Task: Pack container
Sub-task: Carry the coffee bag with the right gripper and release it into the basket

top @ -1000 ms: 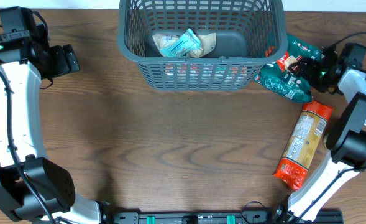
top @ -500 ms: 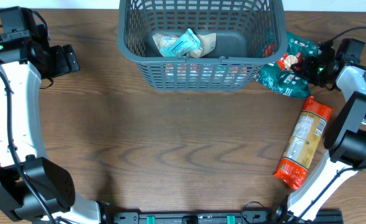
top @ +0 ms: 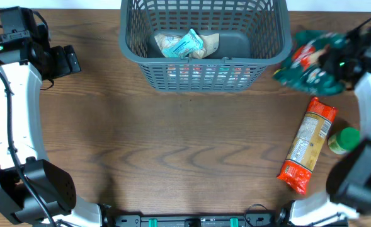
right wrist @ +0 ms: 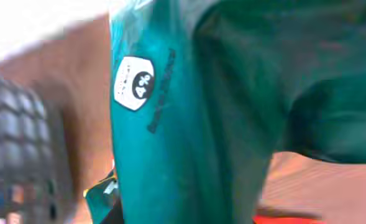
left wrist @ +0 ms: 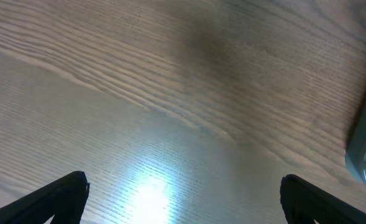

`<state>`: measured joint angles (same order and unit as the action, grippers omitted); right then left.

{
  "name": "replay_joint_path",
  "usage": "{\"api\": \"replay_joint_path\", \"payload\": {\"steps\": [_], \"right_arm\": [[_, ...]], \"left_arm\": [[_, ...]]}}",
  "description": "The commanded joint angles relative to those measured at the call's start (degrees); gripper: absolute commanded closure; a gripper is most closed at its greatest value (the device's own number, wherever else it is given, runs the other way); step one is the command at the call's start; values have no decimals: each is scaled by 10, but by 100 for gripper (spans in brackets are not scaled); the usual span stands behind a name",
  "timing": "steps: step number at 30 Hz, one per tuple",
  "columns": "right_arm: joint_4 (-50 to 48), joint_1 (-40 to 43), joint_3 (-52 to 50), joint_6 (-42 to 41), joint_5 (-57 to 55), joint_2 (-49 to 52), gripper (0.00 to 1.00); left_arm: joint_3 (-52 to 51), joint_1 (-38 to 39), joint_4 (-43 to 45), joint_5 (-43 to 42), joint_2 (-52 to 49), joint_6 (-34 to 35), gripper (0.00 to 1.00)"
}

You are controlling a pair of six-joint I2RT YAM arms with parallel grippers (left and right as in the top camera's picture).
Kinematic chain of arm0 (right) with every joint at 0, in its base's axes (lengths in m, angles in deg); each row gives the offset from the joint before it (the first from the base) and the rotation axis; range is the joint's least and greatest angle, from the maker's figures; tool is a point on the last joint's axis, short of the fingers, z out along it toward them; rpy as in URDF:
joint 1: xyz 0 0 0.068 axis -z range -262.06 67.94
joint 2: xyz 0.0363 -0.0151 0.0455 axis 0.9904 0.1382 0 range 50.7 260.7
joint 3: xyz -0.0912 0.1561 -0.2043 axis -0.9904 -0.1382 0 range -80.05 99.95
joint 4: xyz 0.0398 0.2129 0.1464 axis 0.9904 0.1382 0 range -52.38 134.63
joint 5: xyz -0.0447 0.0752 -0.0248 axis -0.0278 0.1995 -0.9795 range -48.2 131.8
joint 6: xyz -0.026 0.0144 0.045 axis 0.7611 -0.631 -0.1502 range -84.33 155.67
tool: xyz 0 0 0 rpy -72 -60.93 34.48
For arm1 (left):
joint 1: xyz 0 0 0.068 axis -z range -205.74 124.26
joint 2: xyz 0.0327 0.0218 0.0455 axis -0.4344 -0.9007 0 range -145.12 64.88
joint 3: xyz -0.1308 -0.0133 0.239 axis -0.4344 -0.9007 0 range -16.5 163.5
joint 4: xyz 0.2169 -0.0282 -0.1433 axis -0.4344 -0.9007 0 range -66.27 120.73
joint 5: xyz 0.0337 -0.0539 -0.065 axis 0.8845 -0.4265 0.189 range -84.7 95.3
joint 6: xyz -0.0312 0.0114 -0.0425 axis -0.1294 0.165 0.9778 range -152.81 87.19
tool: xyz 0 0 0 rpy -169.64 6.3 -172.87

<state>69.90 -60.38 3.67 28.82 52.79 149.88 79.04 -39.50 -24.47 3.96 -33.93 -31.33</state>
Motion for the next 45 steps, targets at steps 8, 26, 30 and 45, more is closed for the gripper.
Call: {"api": "replay_joint_path", "payload": {"steps": [8, 26, 30, 45], "right_arm": [[-63, -15, 17, 59, -28, -203, 99], [-261, -238, 18, 248, 86, -185, 99], [-261, -286, 18, 270, 90, -154, 99], [-196, -354, 18, 298, 90, -5, 99]], "left_arm": [[-1, 1, -5, -2, 0, -3, 1], [-1, 1, -20, -2, 0, -17, 1], [-1, 1, -20, -2, 0, -16, 2], [-1, 1, -20, -2, 0, -17, 1]]}}
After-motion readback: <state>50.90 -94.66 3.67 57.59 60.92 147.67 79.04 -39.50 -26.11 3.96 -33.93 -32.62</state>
